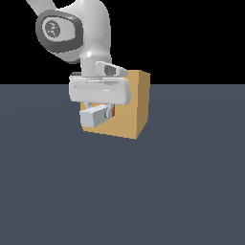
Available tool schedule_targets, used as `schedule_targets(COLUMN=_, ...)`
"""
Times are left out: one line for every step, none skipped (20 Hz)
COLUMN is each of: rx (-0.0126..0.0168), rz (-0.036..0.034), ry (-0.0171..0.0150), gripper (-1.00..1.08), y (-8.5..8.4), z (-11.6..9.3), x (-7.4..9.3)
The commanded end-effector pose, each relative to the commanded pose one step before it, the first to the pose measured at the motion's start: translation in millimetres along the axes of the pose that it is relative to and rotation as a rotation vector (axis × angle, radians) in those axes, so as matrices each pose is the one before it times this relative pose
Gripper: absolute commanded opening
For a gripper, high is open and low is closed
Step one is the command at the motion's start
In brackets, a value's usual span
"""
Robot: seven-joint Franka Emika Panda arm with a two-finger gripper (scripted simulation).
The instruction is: Insert the peg into the horizontal hole in a box.
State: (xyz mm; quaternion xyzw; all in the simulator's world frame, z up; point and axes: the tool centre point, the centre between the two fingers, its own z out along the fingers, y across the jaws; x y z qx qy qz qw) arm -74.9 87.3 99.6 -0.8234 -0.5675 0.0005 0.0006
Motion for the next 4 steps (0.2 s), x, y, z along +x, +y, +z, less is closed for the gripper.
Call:
schedule_targets(rx=-0.00396, rz=0.00214, ry=0.00209, gripper=-1.0, y=2.29, z=-2.0, x=8.41)
schedule_targets(rx=0.0, rz=0.0, ry=0.0, gripper=-1.0, y=0.23, z=0.0, x=1.5)
schedule_targets(rx=0.0, rz=0.0, ry=0.0, gripper=-1.0, y=0.15, z=0.0, x=0.86)
schedule_targets(rx=0.0, rz=0.0, ry=0.0, gripper=-1.0, y=0.05, z=0.0, x=0.28)
